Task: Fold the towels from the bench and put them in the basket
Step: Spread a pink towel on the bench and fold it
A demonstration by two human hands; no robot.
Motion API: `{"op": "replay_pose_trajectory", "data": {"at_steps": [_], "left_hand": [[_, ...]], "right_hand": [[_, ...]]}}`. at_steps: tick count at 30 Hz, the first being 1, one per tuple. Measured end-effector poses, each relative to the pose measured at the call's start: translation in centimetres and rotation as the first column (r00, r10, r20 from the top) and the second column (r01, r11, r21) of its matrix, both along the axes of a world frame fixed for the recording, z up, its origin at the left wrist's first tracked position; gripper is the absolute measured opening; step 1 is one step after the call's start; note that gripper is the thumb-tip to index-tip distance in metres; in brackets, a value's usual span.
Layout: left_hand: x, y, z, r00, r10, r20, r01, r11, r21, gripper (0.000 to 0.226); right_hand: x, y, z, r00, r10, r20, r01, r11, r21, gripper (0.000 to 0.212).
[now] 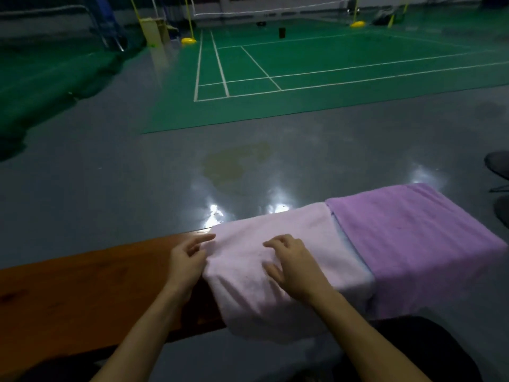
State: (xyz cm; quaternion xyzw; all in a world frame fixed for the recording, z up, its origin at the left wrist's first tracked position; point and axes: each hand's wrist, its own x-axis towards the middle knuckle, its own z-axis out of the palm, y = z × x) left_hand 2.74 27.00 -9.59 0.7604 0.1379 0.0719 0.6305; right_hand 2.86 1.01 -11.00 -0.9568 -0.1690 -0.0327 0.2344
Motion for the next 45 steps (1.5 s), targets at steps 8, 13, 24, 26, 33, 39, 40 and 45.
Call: {"op": "replay_pose_trajectory", "data": {"at_steps": [8,13,24,26,33,39,40,45], "left_hand": [[-4.8,11.9,-1.4,0.986,0.166,-0.028,-0.163,0.983,0.084,0.023],[-5.8,13.9,-1.0,0.977,0.210,-0.047,-0.209,0.978,0.024,0.018],[-7.0,15.3,-1.2,0.996,0.069,0.048,-0.073,0.994,0.087,0.036],[-6.9,15.9,-1.7,0.983,0.177,0.042,-0.182,0.963,0.200,0.025],[-6.6,11.1,-4.3,0.998,-0.028,-0.055,0.061,0.355,0.933,0.055],[-4.9,10.4,-6.3,0.965,-0.062,-0.255,0.262,0.300,0.917,0.074],[-4.7,10.9,-6.1,0.965,-0.061,-0.254,0.261,0.299,0.918,0.074],[-4.8,12.0,-5.5,0.994,-0.040,-0.104,0.111,0.424,0.899,0.063]], "right_hand": [[-0.3,6.6,-3.0,0.987,0.023,-0.158,-0.077,0.936,-0.343,0.091],[-0.3,10.5,-3.6,0.996,0.011,-0.094,-0.043,0.934,-0.354,0.094],[1.3,11.1,-3.8,0.994,-0.017,-0.110,-0.025,0.926,-0.376,0.097],[1.2,10.8,-3.3,0.991,0.010,-0.135,-0.062,0.919,-0.390,0.099],[-0.3,10.6,-3.3,0.994,-0.025,-0.107,-0.023,0.904,-0.427,0.099],[1.2,9.6,-4.0,0.996,-0.005,-0.083,-0.026,0.931,-0.365,0.085],[1.6,9.0,-3.8,0.996,-0.039,-0.080,0.007,0.930,-0.369,0.085],[1.2,7.8,-2.7,0.983,-0.167,-0.072,0.133,0.928,-0.347,0.089]]}}
